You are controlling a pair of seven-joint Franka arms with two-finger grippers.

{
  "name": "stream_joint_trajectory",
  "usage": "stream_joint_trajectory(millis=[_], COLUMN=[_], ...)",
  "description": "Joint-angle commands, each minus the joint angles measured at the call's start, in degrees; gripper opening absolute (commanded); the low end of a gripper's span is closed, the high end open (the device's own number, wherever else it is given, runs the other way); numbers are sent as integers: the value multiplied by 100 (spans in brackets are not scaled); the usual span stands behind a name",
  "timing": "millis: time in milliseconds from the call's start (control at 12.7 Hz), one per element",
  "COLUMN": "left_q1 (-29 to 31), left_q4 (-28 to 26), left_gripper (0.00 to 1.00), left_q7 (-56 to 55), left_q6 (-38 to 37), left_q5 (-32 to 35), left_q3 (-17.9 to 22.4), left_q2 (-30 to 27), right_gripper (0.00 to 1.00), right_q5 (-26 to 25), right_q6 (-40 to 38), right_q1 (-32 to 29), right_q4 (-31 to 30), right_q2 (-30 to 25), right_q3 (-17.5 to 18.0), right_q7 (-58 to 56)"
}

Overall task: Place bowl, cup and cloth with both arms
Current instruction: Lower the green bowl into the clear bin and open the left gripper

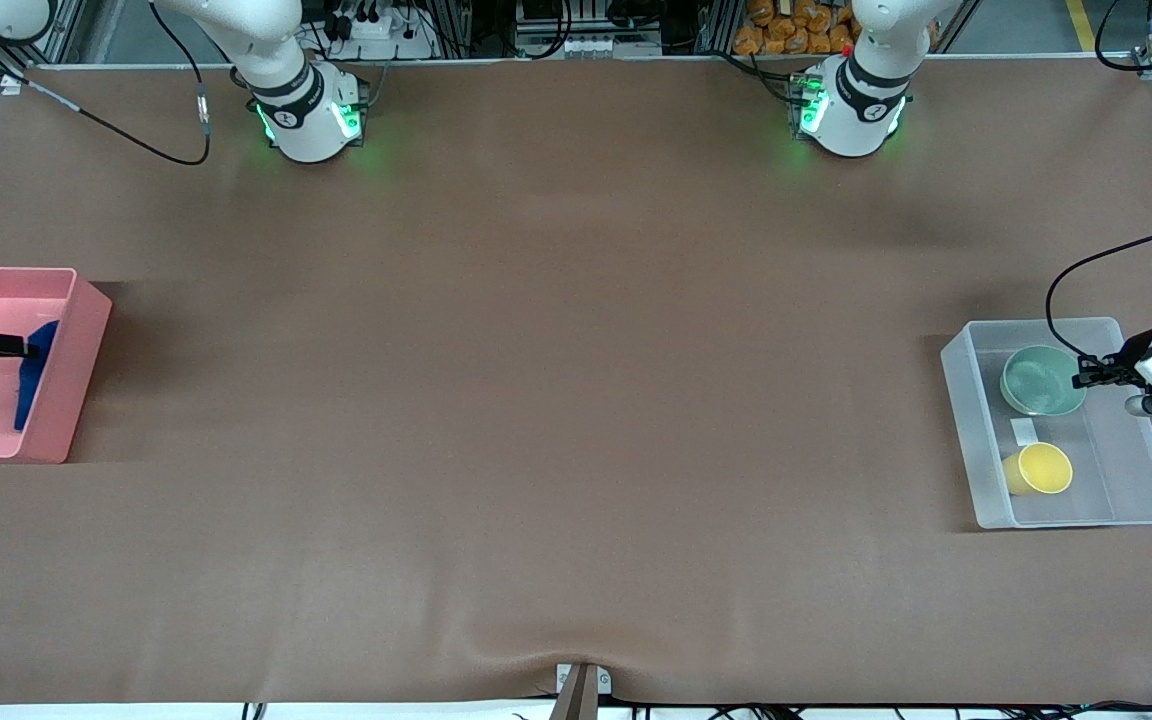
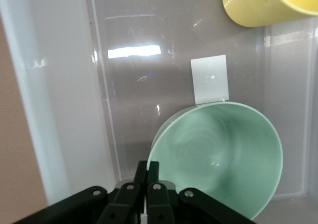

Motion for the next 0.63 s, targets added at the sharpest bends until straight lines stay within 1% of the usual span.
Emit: stream_joint_trajectory(millis=[0, 157, 236, 314, 393, 471, 550], left_q1=[-12, -99, -135, -213, -266, -293, -319], left_q4=[-57, -40, -5, 30, 83, 188, 285], left_gripper=[26, 39, 50, 72, 100, 100, 100], left_q7=[32, 102, 102, 76, 84, 84, 84], left_q6=[140, 131, 105, 96, 87, 35, -53], left_q5=[137, 146, 155, 146, 155, 155, 155], left_q3=[-31, -31, -31, -31, -23, -23, -31], left_q2=[-5, -13, -22, -57, -75, -101, -145], right_gripper=[100, 100, 100, 100, 100, 100, 100], right_q5=[15, 6, -3, 6, -3, -3, -3], right_q6=[-373, -698, -865, -979, -1059, -1147, -1391], right_q1=[252, 471, 577, 665, 779, 928, 1051], right_q4=[-145, -145, -145, -153, -162, -180, -180], right_q2=[-587, -903, -1070, -1228, -1369, -1510, -1607], right_q3=[-20, -20, -20, -20, -20, -20, -20], right_q7=[408, 751, 970, 1207, 1427, 1690, 2006])
